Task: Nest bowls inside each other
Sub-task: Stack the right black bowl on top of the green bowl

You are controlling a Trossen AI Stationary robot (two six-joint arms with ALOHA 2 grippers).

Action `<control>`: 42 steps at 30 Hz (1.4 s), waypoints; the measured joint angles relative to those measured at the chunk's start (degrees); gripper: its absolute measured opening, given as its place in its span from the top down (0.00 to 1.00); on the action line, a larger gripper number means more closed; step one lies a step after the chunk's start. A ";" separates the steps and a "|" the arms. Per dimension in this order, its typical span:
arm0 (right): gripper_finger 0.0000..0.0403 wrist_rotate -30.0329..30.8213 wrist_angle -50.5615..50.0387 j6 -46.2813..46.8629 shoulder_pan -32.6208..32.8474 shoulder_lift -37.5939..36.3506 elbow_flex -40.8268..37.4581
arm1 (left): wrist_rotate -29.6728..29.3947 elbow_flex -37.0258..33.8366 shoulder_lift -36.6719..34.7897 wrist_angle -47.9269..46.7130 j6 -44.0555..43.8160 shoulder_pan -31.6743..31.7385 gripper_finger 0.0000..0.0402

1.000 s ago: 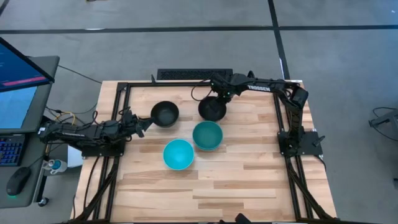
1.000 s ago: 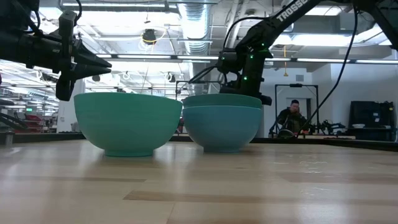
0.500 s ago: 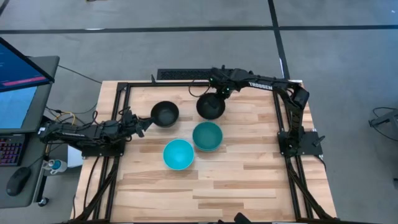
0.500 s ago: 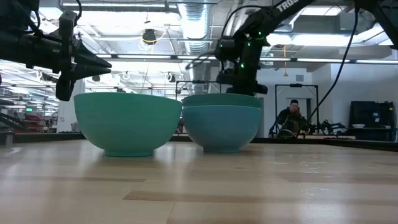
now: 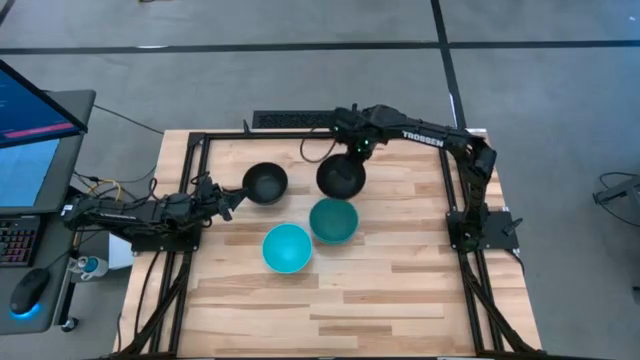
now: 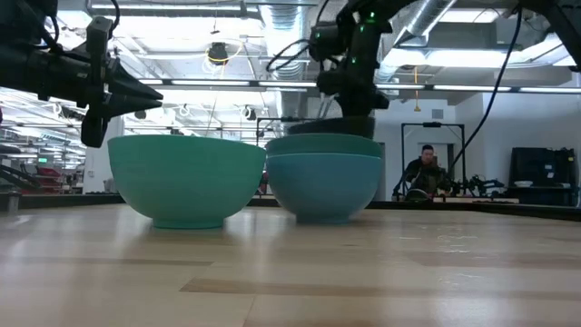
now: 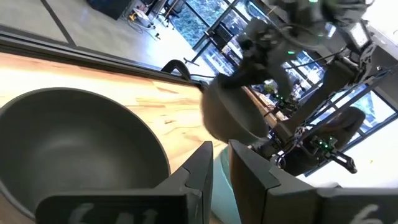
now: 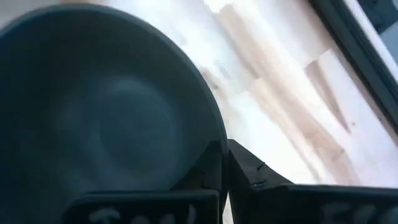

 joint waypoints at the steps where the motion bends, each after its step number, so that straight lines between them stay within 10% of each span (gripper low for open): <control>1: 0.96 -0.01 -0.04 0.04 1.04 -0.74 0.00 | -0.07 -0.01 0.01 -0.11 0.00 0.00 0.90; 42: 0.93 -4.44 8.59 13.91 16.26 -4.88 -9.72 | 0.21 -0.01 0.01 -1.17 -1.70 -0.01 0.90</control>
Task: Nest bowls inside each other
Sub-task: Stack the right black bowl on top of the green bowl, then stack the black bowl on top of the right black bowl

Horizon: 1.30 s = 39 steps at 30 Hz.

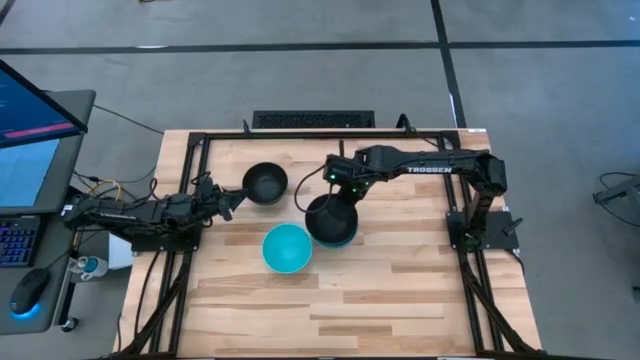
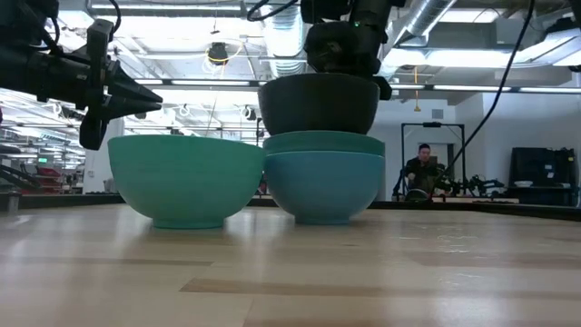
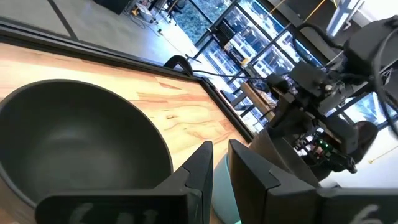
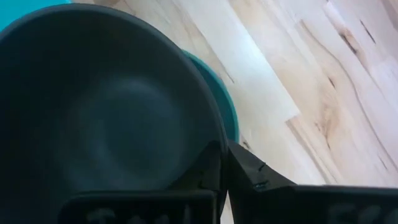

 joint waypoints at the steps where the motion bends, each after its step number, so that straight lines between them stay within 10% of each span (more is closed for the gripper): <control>1: 0.92 0.02 -0.04 0.23 0.00 0.00 -0.53 | 0.01 0.00 0.00 0.00 -0.01 0.00 0.90; 20: 0.35 1.20 1.97 0.85 0.28 -0.02 -2.41 | 1.06 0.00 0.00 -0.26 0.19 -0.02 0.90; 39: 0.97 1.13 9.14 -0.33 -2.05 0.00 -7.89 | 2.51 0.00 0.00 -0.70 0.08 0.02 0.90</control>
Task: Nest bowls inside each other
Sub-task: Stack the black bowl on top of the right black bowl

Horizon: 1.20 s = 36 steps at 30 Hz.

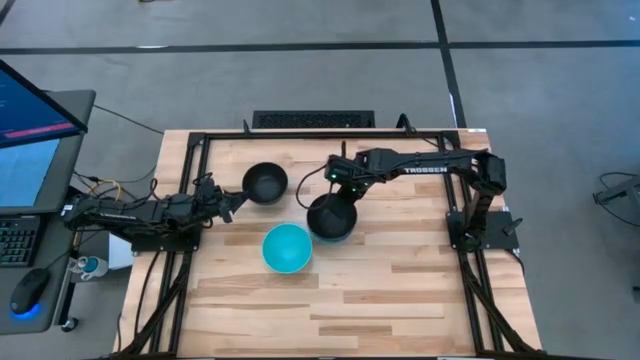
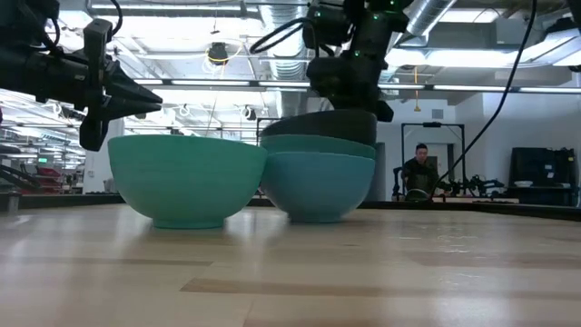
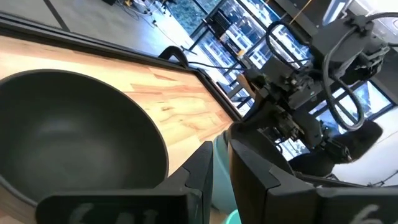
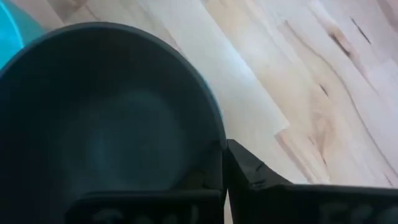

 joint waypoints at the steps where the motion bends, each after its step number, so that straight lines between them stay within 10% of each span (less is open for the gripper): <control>1: 0.96 0.06 0.75 0.00 0.01 0.02 -0.22 | 0.00 0.00 0.00 -0.12 -0.06 0.00 0.90; 29: 0.61 2.26 5.70 -2.87 1.52 -0.07 -0.21 | -2.53 0.00 0.00 -1.44 -2.45 0.00 0.85; 36: 0.52 13.05 2.96 -3.46 3.84 -0.07 1.29 | -2.67 0.00 -0.01 -1.44 -2.48 0.00 0.77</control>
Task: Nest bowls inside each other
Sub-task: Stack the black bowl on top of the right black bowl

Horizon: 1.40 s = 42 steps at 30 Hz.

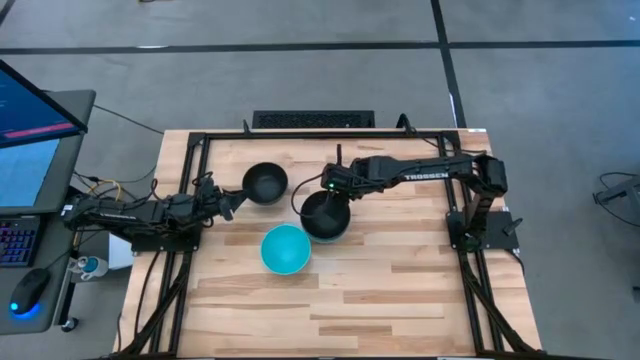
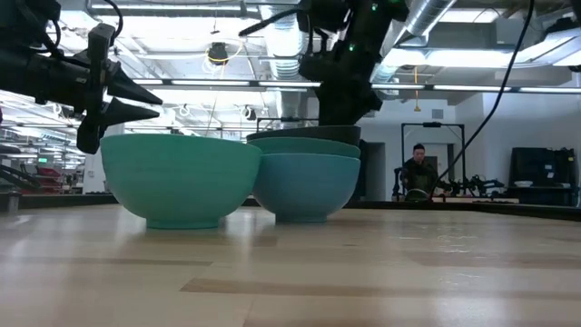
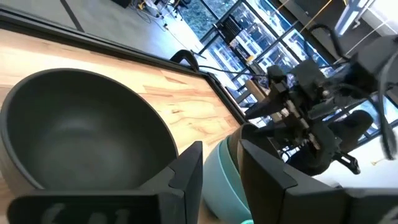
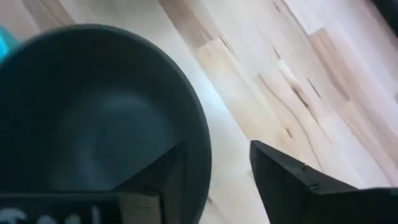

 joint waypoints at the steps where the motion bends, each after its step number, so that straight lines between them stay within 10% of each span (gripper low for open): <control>1: 0.54 0.07 -0.76 0.01 0.06 -0.01 0.87 | -0.04 0.00 -0.01 0.00 -0.02 0.00 0.76; 8: 0.77 -5.24 -2.28 0.29 0.07 -0.09 5.80 | -0.48 0.00 0.00 0.00 -0.05 0.00 0.75; 22: 0.79 -11.70 2.71 -2.51 -7.90 7.05 20.18 | 0.38 0.17 -0.01 0.74 -0.66 0.00 0.75; 29: 0.78 -12.56 -5.21 -5.79 -8.75 13.81 31.01 | 7.09 7.31 3.38 -18.37 -1.67 0.00 0.78; 42: 0.78 -10.36 -10.09 -8.54 -9.08 14.21 31.68 | 14.07 31.10 25.70 -42.61 30.37 2.69 0.79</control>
